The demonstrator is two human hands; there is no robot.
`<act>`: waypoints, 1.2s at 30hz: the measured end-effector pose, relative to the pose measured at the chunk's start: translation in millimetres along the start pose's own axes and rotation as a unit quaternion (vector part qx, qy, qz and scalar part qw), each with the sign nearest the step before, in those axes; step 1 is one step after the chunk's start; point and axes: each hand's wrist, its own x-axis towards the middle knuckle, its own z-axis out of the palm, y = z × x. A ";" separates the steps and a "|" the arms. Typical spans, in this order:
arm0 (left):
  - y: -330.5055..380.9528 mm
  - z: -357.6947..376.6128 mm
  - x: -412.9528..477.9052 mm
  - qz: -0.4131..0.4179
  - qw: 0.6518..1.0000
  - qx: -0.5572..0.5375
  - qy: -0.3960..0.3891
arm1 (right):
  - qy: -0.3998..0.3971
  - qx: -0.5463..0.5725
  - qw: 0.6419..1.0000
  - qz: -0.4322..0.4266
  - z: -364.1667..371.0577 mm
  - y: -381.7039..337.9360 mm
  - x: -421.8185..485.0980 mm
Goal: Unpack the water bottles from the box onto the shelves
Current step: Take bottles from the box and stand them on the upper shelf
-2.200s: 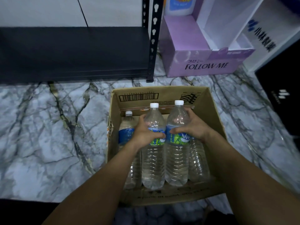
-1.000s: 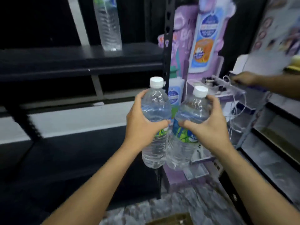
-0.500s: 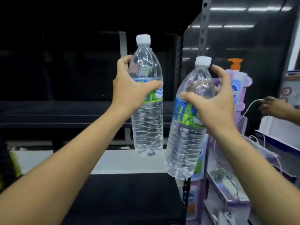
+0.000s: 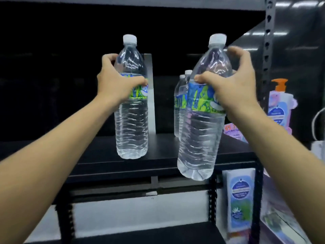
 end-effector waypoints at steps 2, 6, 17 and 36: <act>-25.5 -9.4 13.7 -0.005 1.000 0.011 -0.012 | 0.002 -0.010 1.000 0.005 26.5 -0.7 7.8; -79.6 -23.6 29.2 -0.025 0.999 0.031 -0.036 | -0.004 -0.052 0.999 0.003 74.9 1.2 15.3; -151.5 -28.2 55.2 -0.010 1.000 -0.001 -0.016 | -0.023 -0.143 0.989 0.041 178.7 40.7 10.0; -161.9 -8.8 26.8 0.069 0.988 0.124 0.061 | -0.110 -0.064 0.992 -0.018 197.0 95.6 -17.7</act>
